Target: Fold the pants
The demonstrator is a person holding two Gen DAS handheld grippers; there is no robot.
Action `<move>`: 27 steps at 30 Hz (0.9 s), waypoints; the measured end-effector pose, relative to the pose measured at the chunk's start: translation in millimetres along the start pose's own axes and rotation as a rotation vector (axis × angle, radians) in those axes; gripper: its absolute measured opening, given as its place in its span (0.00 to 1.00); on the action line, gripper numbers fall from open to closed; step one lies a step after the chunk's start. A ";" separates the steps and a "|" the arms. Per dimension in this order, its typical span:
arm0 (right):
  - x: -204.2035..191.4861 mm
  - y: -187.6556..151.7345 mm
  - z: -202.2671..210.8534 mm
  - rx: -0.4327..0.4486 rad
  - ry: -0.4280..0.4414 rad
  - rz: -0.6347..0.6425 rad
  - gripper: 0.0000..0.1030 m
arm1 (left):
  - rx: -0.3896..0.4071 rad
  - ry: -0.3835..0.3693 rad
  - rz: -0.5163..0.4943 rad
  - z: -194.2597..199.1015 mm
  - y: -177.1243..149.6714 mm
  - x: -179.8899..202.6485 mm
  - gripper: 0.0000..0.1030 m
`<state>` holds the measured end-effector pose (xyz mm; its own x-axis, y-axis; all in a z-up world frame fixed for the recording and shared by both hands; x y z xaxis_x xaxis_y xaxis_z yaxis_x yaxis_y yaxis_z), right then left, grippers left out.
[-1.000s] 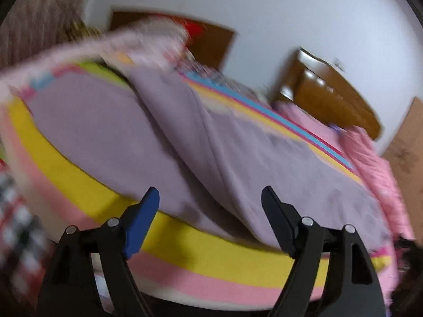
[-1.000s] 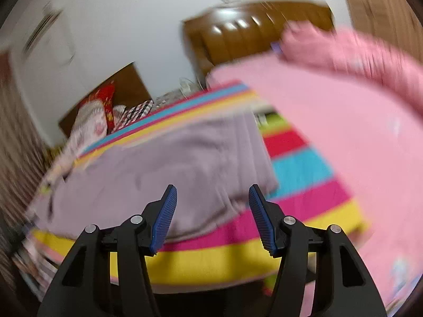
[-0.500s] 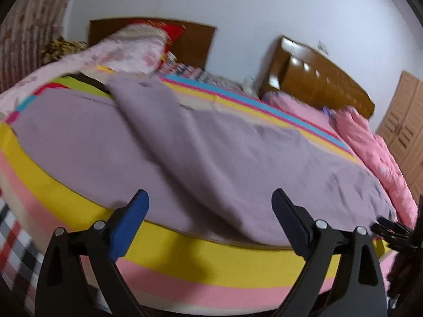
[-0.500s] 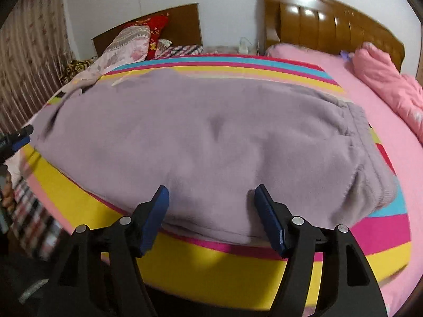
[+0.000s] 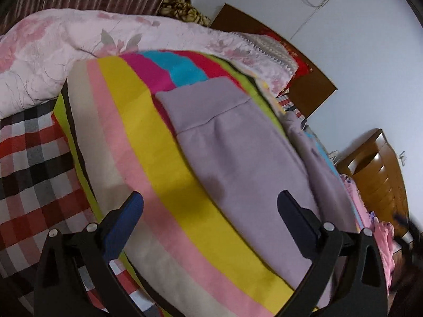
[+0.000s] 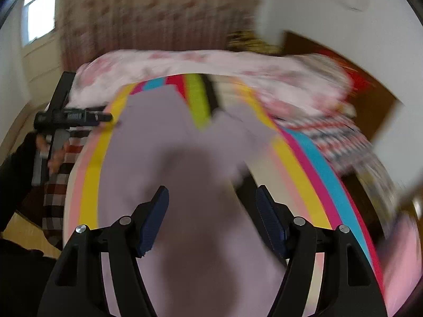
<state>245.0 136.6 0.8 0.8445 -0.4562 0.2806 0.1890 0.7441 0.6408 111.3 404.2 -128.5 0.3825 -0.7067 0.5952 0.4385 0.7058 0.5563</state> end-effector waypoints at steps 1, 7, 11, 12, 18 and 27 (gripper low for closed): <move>-7.3 21.6 -21.8 -0.003 0.037 0.019 0.65 | -0.003 0.011 0.008 -7.3 4.6 -5.0 0.98; -52.8 129.8 -158.3 -0.117 0.294 0.044 0.60 | 0.023 0.030 0.053 -28.0 44.8 -33.5 0.97; -75.8 165.4 -217.6 -0.184 0.369 0.049 0.49 | 0.038 0.025 0.073 -40.2 66.3 -45.1 0.94; -80.4 166.6 -224.1 -0.197 0.383 0.054 0.46 | 0.040 0.021 0.074 -43.3 71.9 -48.0 0.92; -93.6 158.5 -237.2 -0.193 0.389 0.083 0.15 | 0.031 0.082 0.009 -50.7 81.1 -47.8 0.38; -99.8 183.8 -222.3 -0.076 0.304 0.117 0.12 | 0.107 0.113 -0.110 -34.1 99.2 -24.5 0.05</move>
Point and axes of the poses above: each gripper's, at about its wrist camera, not at the fingertips, and z roughly against the way its jaws point, x to its right, y to its top, the point moved 6 cm from there along -z, roughly the way its jaws point, and after that the axes turned 9 degrees about -y, right-handed, at the moved point
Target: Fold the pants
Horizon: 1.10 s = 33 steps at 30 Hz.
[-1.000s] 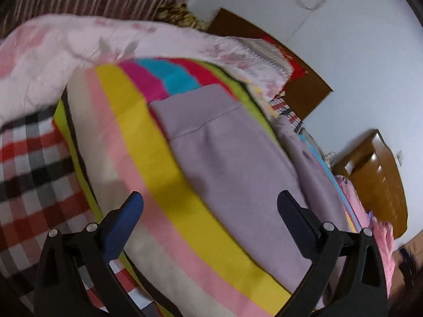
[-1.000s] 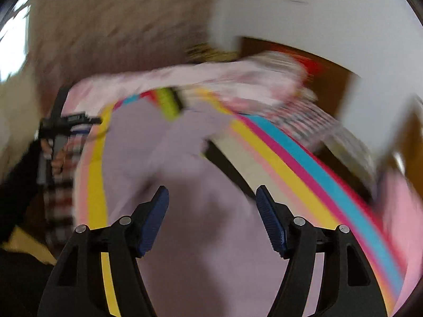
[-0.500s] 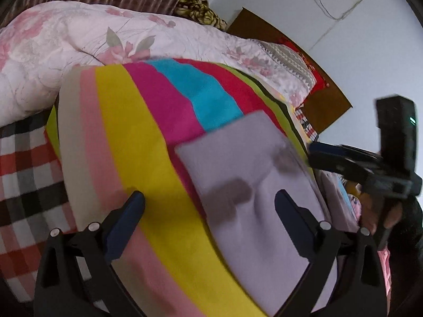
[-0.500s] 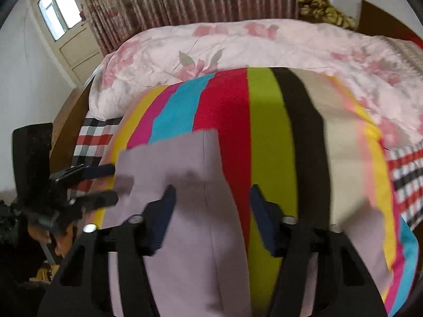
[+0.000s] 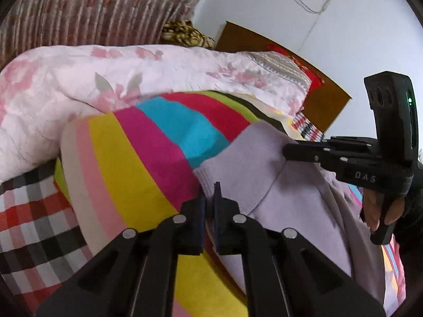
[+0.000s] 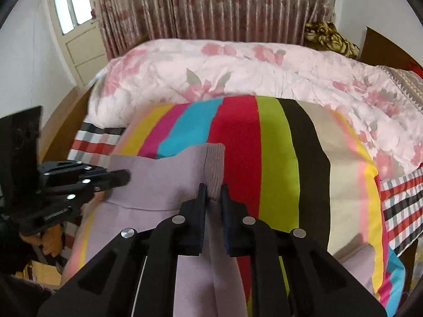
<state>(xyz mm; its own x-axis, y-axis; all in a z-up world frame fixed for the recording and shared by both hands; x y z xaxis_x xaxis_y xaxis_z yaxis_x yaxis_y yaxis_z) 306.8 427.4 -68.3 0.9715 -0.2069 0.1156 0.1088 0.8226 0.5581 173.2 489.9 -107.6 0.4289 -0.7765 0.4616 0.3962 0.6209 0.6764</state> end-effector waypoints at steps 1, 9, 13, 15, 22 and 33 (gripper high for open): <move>-0.6 -3.5 -12.3 -0.032 -0.009 -0.001 0.12 | -0.007 0.023 -0.003 -3.3 -0.2 -1.4 0.05; 48.1 -14.7 28.2 -0.008 0.029 -0.219 0.61 | 0.016 0.322 -0.060 0.0 -2.7 -6.1 0.89; 113.7 -63.8 94.8 0.066 -0.068 -0.369 0.61 | 0.053 0.105 -0.099 29.3 -4.9 43.0 0.95; 153.7 -113.8 108.5 0.031 -0.108 -0.491 0.61 | -0.003 -0.014 -0.133 22.9 -15.6 66.4 0.98; 186.8 -213.3 89.3 -0.095 -0.025 -0.757 0.53 | -0.260 -0.087 -0.195 -34.7 -62.8 102.6 0.98; 106.6 -121.9 137.4 0.117 -0.050 -0.551 0.07 | -0.155 -0.169 -0.028 0.4 -47.5 71.2 0.97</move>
Point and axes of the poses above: each gripper's, at about its wrist camera, not at the fingertips, and z roughly against the way its jaws point, x to its right, y to its top, the point moved 6 cm from there along -z, roughly the way its jaws point, and after that the axes turned 9 degrees about -y, right-handed, at the moved point
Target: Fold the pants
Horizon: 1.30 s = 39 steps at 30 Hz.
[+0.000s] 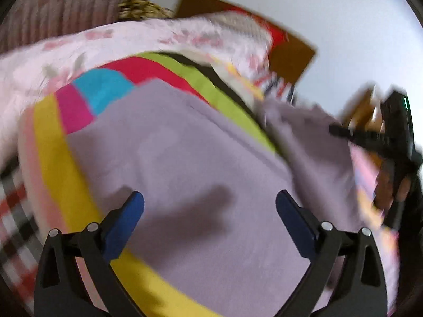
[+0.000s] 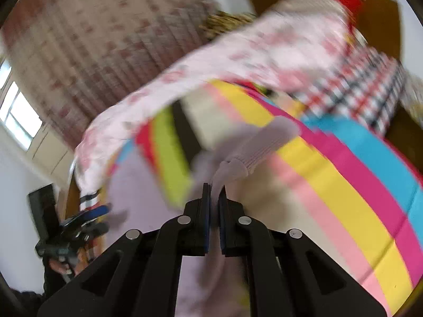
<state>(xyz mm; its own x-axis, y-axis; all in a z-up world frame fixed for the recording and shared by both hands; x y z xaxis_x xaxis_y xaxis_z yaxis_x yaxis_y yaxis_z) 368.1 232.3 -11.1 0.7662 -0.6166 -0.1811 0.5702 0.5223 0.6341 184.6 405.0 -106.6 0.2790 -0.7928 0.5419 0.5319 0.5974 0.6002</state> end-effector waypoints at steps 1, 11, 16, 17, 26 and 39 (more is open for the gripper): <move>-27.5 6.4 3.3 0.015 0.010 0.060 0.07 | 0.029 -0.012 0.052 11.6 0.8 -6.1 0.97; -185.0 -16.4 -49.3 -0.106 0.230 0.334 0.64 | 0.142 0.035 0.264 74.9 -17.0 -75.9 0.97; -125.6 11.2 -59.4 -0.049 0.108 0.257 0.53 | 0.128 -0.049 0.230 73.5 -12.8 -66.7 0.92; -114.3 13.7 -63.0 -0.051 0.098 0.238 0.53 | 0.130 -0.078 0.225 73.2 -15.9 -60.2 0.82; -84.2 28.8 -112.1 -0.091 0.089 0.287 0.51 | 0.042 -0.094 0.152 -0.2 14.4 -30.5 0.62; -86.2 22.9 -138.3 -0.153 0.213 0.271 0.14 | -0.007 0.015 0.161 -17.2 12.6 -37.8 0.27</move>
Point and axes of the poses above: each gripper's, at about its wrist camera, not at the fingertips, and z roughly against the way its jaws point, x to its right, y to its top, the point moved 6 cm from there along -z, roughly the way its jaws point, and after that the axes turned 9 degrees about -y, right-handed, at the moved point
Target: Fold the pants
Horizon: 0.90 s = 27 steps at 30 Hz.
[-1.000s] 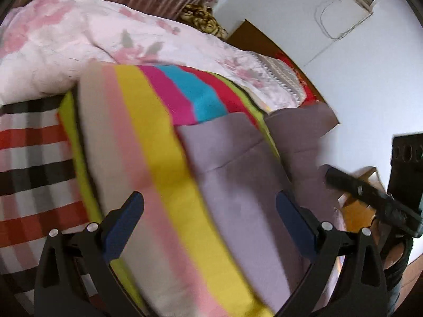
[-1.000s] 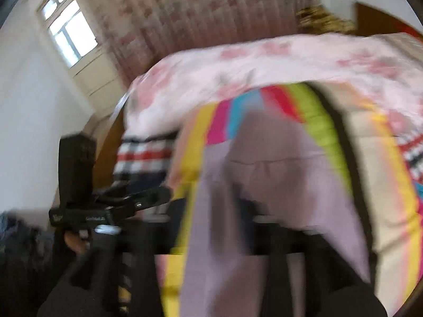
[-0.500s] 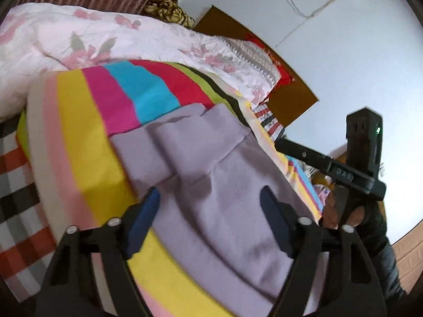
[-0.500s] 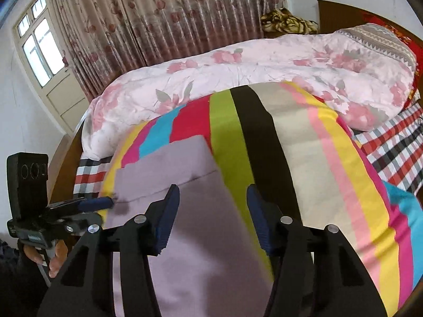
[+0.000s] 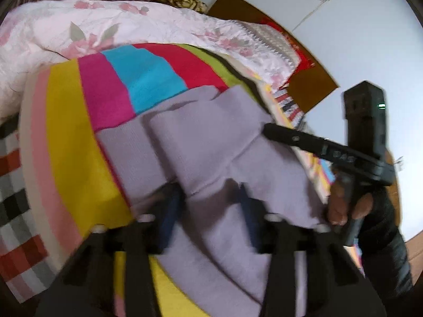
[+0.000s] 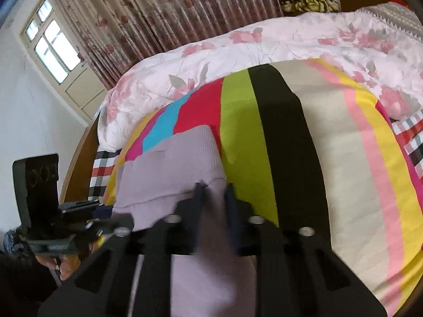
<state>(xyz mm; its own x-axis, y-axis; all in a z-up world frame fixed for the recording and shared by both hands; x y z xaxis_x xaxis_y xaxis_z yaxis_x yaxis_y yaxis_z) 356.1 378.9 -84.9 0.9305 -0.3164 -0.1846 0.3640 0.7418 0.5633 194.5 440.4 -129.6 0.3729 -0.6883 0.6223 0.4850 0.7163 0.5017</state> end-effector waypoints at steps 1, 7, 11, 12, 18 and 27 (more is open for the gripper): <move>-2.8 0.4 5.2 0.026 -0.019 0.018 0.13 | -0.001 0.002 -0.008 0.6 0.2 -1.4 0.20; -35.8 12.4 38.9 0.122 -0.096 0.121 0.11 | 0.074 -0.052 -0.038 31.3 4.2 7.7 0.07; -59.2 30.4 46.9 0.153 -0.094 0.136 0.11 | 0.164 -0.069 -0.054 76.9 16.3 18.6 0.07; -59.4 31.1 40.1 0.136 -0.106 0.137 0.11 | 0.153 -0.064 -0.050 77.0 19.1 15.6 0.07; -41.7 6.2 -20.1 0.001 -0.125 0.063 0.12 | -0.007 -0.038 0.057 23.5 4.0 -35.3 0.08; -40.1 -3.3 41.7 0.054 -0.202 0.054 0.52 | 0.120 0.022 -0.051 63.0 10.6 -13.1 0.86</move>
<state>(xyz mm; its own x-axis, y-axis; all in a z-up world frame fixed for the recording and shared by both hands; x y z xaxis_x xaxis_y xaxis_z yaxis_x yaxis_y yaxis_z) 315.9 364.5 -45.8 0.9195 -0.3930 0.0089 0.3061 0.7300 0.6111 144.8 464.3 -94.6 0.3680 -0.7258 0.5812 0.4060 0.6877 0.6018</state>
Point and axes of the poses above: each gripper's, at about its wrist camera, not at the fingertips, and z roughly against the way its jaws point, x to its right, y to its top, the point moved 6 cm from there along -z, roughly the way its jaws point, and after that the axes turned 9 degrees about -y, right-handed, at the moved point
